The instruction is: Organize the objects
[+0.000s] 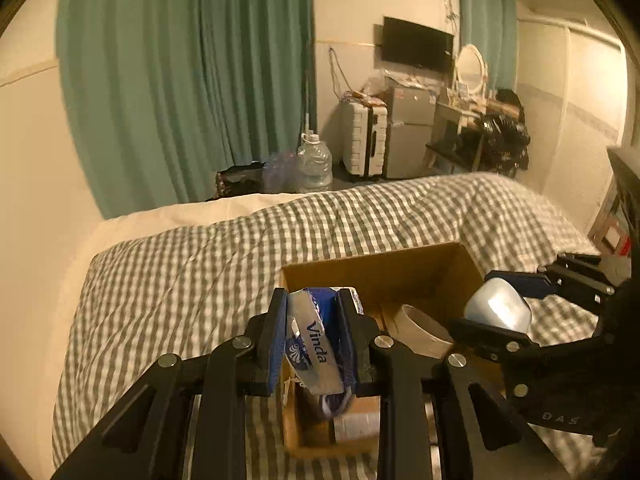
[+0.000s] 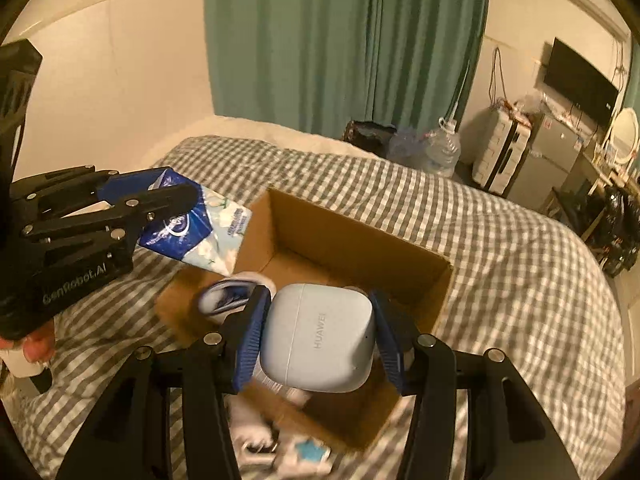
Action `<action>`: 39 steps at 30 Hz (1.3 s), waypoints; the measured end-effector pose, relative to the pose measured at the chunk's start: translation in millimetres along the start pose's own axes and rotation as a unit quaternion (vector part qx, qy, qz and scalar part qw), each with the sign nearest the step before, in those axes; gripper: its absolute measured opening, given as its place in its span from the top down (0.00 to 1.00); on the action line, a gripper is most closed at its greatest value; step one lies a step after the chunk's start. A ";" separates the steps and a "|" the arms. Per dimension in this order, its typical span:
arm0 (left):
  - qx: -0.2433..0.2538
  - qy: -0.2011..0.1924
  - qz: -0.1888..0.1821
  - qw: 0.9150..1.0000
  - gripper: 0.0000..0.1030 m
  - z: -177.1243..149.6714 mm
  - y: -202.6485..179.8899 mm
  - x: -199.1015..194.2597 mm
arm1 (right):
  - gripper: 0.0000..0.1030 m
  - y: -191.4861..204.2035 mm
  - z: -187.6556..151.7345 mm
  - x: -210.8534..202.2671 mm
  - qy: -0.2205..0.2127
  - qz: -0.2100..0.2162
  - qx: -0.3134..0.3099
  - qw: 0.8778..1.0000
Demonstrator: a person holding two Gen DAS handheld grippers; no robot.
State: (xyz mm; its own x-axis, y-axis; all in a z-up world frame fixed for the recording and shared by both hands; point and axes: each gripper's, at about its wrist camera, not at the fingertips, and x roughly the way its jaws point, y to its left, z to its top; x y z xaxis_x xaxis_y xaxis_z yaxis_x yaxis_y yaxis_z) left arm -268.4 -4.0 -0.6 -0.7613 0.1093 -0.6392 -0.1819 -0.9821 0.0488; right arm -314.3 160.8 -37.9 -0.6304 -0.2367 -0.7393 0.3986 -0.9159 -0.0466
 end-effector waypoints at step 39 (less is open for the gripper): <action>-0.023 -0.022 0.047 0.998 0.10 -26.4 -13.6 -110.8 | 0.31 -4.8 -40.9 -127.6 -0.064 -0.001 -0.011 0.998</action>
State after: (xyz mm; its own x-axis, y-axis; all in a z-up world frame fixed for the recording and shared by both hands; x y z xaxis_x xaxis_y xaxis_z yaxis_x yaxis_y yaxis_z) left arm -165.2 -6.8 49.3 -0.8005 0.0210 -0.5989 -0.0797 -0.9942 0.0716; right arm -208.4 208.7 29.1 -0.7106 -0.2747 -0.6477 0.4099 -0.9099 -0.0637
